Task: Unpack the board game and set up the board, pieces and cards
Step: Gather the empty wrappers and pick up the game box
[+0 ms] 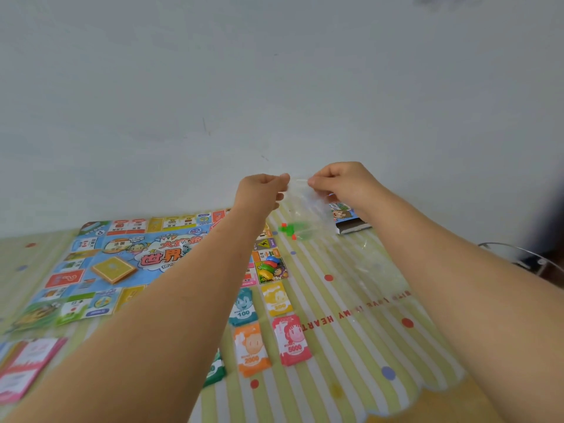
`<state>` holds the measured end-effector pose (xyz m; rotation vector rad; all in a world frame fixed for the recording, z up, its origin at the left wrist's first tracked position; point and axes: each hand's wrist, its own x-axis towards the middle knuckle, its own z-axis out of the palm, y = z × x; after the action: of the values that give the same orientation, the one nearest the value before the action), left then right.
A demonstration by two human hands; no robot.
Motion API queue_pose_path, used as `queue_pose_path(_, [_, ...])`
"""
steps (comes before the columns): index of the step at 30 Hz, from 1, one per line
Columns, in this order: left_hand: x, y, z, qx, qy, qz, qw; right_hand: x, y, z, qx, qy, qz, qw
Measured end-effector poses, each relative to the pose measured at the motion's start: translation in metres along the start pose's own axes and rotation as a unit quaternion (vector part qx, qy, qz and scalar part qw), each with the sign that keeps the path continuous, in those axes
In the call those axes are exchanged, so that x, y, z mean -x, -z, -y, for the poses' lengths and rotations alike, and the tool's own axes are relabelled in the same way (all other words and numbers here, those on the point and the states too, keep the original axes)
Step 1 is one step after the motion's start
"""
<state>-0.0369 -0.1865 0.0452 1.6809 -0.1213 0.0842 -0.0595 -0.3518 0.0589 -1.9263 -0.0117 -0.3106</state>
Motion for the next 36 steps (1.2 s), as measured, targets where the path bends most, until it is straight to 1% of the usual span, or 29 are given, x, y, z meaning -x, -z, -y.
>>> queue_pose_path(2, [0.005, -0.002, 0.0, 0.0, -0.001, 0.012, 1.0, 0.003, 0.0, 0.0, -0.041, -0.014, 0.0, 0.999])
queue_pose_path(4, [0.009, -0.004, 0.0, -0.001, 0.0, 0.011, 1.0, 0.007, -0.002, 0.001, -0.058, -0.026, -0.003, 0.998])
queue_pose_path(6, [0.013, -0.005, 0.001, 0.007, 0.007, 0.019, 1.0, 0.009, -0.002, 0.002, -0.057, -0.028, 0.002, 0.998])
queue_pose_path(8, [0.016, -0.003, 0.0, 0.012, 0.015, 0.048, 0.999, 0.012, 0.0, 0.004, -0.043, -0.025, 0.012, 0.999])
queue_pose_path(10, [0.02, -0.001, -0.001, -0.015, 0.013, 0.073, 0.997, 0.015, 0.002, 0.005, -0.038, -0.026, 0.02, 0.999])
queue_pose_path(11, [0.022, -0.001, -0.002, -0.022, 0.011, 0.073, 0.997, 0.017, 0.003, 0.005, -0.04, -0.03, 0.021, 0.999])
queue_pose_path(14, [0.028, -0.001, -0.004, 0.021, 0.025, 0.032, 0.999, 0.021, 0.007, 0.003, -0.039, -0.055, 0.029, 0.997])
queue_pose_path(18, [0.033, -0.003, -0.005, 0.102, 0.063, -0.016, 0.993, 0.033, 0.015, -0.004, -0.031, -0.093, 0.069, 0.993])
queue_pose_path(21, [0.035, -0.006, -0.003, 0.108, 0.091, -0.032, 0.99, 0.04, 0.024, -0.009, -0.011, -0.104, 0.043, 0.994])
queue_pose_path(23, [0.038, -0.012, -0.002, 0.073, 0.107, -0.018, 0.991, 0.041, 0.032, -0.011, 0.002, -0.1, 0.003, 0.995])
queue_pose_path(25, [0.043, -0.021, -0.001, 0.018, 0.104, 0.01, 0.994, 0.039, 0.037, -0.016, 0.043, -0.093, -0.04, 0.994])
queue_pose_path(27, [0.046, -0.03, 0.004, -0.033, 0.081, 0.029, 0.996, 0.036, 0.042, -0.022, 0.112, -0.081, -0.078, 0.987])
queue_pose_path(30, [0.048, -0.042, 0.016, -0.118, 0.04, 0.053, 0.991, 0.036, 0.047, -0.031, 0.218, -0.036, -0.112, 0.969])
queue_pose_path(33, [0.051, -0.054, 0.026, -0.213, -0.006, 0.075, 0.974, 0.04, 0.047, -0.042, 0.319, 0.004, -0.103, 0.942])
queue_pose_path(36, [0.054, -0.064, 0.035, -0.317, -0.06, 0.078, 0.943, 0.042, 0.044, -0.054, 0.358, 0.018, -0.077, 0.931])
